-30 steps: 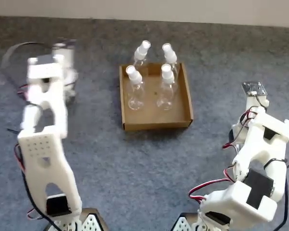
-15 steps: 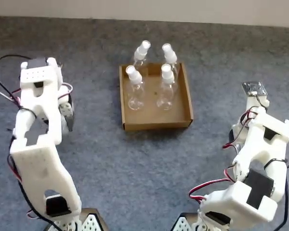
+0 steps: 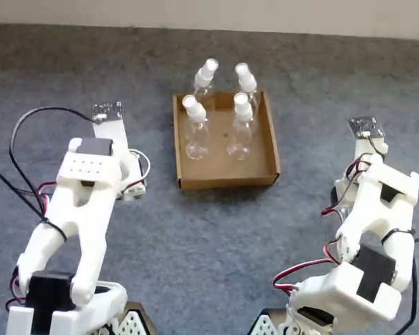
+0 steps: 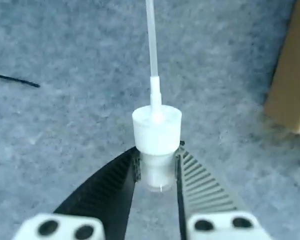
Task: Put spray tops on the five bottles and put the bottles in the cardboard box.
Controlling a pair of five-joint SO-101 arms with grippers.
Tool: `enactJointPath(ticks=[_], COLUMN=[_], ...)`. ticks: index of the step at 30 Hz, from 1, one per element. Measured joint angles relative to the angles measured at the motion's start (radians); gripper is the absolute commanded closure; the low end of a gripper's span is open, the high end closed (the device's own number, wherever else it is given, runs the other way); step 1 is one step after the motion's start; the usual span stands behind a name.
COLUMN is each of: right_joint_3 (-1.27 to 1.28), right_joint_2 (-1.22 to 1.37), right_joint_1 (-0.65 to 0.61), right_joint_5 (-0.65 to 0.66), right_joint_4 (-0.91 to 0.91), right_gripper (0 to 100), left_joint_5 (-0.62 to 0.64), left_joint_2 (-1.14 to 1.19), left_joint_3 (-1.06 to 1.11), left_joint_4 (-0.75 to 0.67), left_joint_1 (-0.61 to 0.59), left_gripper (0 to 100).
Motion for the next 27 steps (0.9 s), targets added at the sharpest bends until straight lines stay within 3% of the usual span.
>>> enactJointPath(ticks=[6,12,14,16,27], right_joint_3=[0.000,0.000,0.000,0.000,0.000], right_joint_2=[0.000,0.000,0.000,0.000,0.000], right_joint_1=[0.000,-0.008,-0.011,-0.012,-0.020], right_joint_5=[0.000,0.000,0.000,0.000,0.000], right_joint_4=[0.000,0.000,0.000,0.000,0.000], right_gripper=[98.8,98.8,98.8,98.8,98.8], left_joint_5=[0.018,0.017,-0.037,-0.146,-1.214], left_joint_2=[-0.006,-0.006,-0.006,-0.006,-0.006], left_joint_3=[0.029,0.055,0.058,0.058,-0.121], left_joint_4=[-0.046,-0.048,-0.026,0.006,0.049], left_joint_1=[0.008,0.008,0.008,0.008,-0.046], left_gripper=[75,76,76,76,75])
